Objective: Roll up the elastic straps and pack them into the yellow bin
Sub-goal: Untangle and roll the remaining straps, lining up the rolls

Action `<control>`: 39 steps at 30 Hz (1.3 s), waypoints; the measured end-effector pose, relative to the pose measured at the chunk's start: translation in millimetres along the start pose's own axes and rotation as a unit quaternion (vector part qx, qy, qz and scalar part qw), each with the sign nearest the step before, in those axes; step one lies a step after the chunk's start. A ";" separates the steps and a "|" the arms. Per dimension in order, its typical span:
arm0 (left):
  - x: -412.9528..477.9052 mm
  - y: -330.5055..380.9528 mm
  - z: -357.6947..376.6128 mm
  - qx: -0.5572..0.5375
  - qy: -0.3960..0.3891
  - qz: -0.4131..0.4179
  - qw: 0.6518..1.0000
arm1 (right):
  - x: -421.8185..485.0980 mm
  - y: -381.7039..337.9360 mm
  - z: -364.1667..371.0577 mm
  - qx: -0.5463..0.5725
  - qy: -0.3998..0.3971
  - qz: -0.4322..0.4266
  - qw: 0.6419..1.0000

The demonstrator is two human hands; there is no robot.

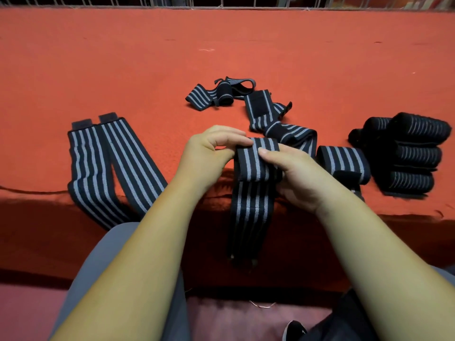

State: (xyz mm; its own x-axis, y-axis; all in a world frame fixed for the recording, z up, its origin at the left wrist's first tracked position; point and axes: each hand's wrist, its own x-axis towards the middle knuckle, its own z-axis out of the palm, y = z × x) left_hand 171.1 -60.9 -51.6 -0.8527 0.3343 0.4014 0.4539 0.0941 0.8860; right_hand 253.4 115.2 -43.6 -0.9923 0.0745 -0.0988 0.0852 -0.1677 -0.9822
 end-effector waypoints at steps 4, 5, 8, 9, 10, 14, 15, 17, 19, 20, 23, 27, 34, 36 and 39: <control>-2.1 2.9 -4.6 -0.034 0.006 -0.066 0.997 | 0.1 3.1 1.3 -0.024 -0.008 -0.027 0.999; -2.9 5.2 -4.7 -0.049 0.010 -0.090 0.995 | 1.1 2.8 0.9 -0.026 0.000 -0.035 0.999; -9.3 12.1 3.8 -0.133 -0.043 -0.173 0.975 | 6.1 4.0 -1.4 -0.036 0.030 -0.065 0.997; -13.2 11.3 9.2 -0.166 -0.076 -0.194 0.964 | 7.0 4.7 -1.5 -0.041 0.041 -0.073 0.996; -17.8 10.7 15.9 -0.193 -0.111 -0.211 0.952 | 7.2 5.8 -0.9 -0.049 0.049 -0.079 0.995; -29.2 7.7 31.4 -0.197 -0.126 -0.206 0.950 | 7.3 9.6 2.9 -0.098 0.067 -0.101 0.988; -29.5 8.5 31.3 -0.200 -0.122 -0.197 0.952 | 8.0 10.2 3.0 -0.092 0.068 -0.102 0.988; -27.9 12.6 29.3 -0.156 -0.121 -0.177 0.964 | 8.8 10.6 4.0 -0.069 0.074 -0.099 0.990; -26.3 12.8 24.6 -0.078 -0.130 -0.166 0.974 | 8.9 9.9 6.3 -0.054 0.082 -0.096 0.991; -25.7 11.1 21.6 -0.052 -0.134 -0.162 0.976 | 9.1 9.9 7.1 -0.048 0.084 -0.094 0.991; -25.0 4.8 16.4 -0.055 -0.126 -0.157 0.978 | 10.5 8.6 7.4 -0.046 0.092 -0.084 0.991; -19.3 -5.3 19.1 -0.155 -0.049 -0.183 0.970 | 15.4 4.7 7.1 -0.081 0.103 -0.050 0.990; -8.6 -8.5 14.9 -0.207 0.073 -0.163 0.962 | 10.9 9.2 15.4 -0.209 0.097 -0.010 0.973; -9.5 -7.1 17.5 -0.175 0.092 -0.139 0.970 | 8.1 4.6 18.9 -0.228 0.100 -0.001 0.969; -13.6 -2.8 19.1 -0.143 0.095 -0.112 0.979 | 6.3 1.6 23.8 -0.028 0.100 0.025 0.994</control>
State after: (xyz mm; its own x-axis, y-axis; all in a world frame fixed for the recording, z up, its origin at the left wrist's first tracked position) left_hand 186.4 -47.8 -64.1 -0.9674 0.1525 0.2022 0.1831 -0.1304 0.9744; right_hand 245.1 92.0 -42.0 -0.9495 0.2625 -0.1716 0.1442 -0.1207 -0.9822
